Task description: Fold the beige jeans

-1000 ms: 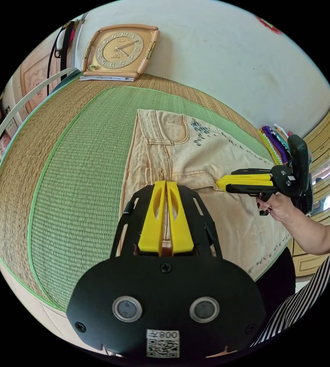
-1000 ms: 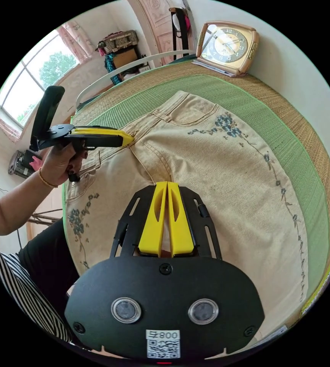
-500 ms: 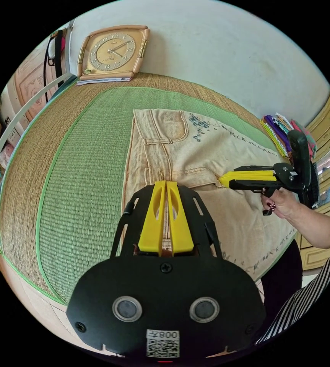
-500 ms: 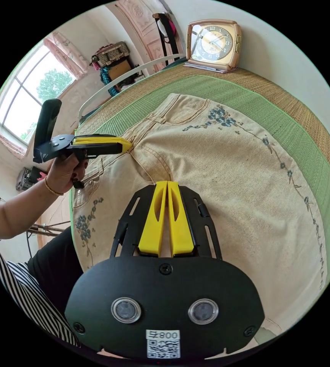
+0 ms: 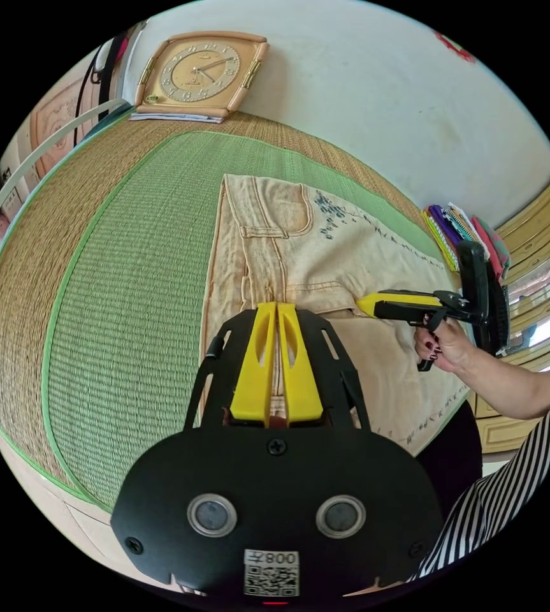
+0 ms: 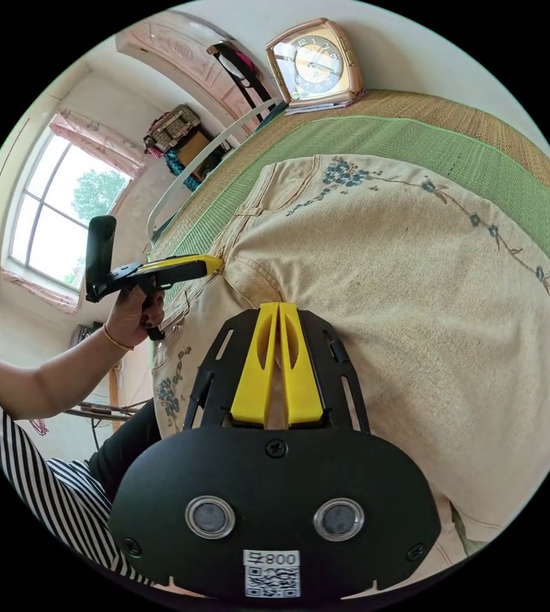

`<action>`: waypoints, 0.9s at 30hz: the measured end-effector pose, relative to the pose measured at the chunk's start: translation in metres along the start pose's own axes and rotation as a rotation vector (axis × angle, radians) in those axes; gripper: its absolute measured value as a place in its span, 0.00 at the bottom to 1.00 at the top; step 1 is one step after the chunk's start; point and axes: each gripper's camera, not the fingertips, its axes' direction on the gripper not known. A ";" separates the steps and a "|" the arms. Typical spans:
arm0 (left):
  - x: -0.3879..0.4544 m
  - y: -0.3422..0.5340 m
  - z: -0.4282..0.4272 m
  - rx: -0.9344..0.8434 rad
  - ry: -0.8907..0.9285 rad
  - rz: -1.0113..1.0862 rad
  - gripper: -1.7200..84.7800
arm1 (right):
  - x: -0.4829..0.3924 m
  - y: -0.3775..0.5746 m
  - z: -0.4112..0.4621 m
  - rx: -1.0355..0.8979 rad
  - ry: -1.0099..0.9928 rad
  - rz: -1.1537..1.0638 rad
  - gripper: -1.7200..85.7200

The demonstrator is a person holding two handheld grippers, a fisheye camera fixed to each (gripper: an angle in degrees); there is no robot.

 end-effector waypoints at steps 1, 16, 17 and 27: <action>0.002 -0.004 -0.004 -0.001 0.006 0.004 0.02 | 0.003 -0.002 -0.004 -0.006 -0.031 0.021 0.02; 0.054 -0.098 -0.017 -0.018 0.100 0.217 0.03 | -0.001 -0.026 -0.065 0.058 -0.087 0.042 0.02; 0.057 -0.100 -0.014 -0.030 0.090 0.219 0.03 | -0.003 -0.027 -0.063 0.039 -0.079 0.035 0.02; 0.099 -0.135 0.004 -0.054 0.043 0.215 0.03 | -0.046 -0.039 -0.045 -0.028 -0.022 -0.013 0.03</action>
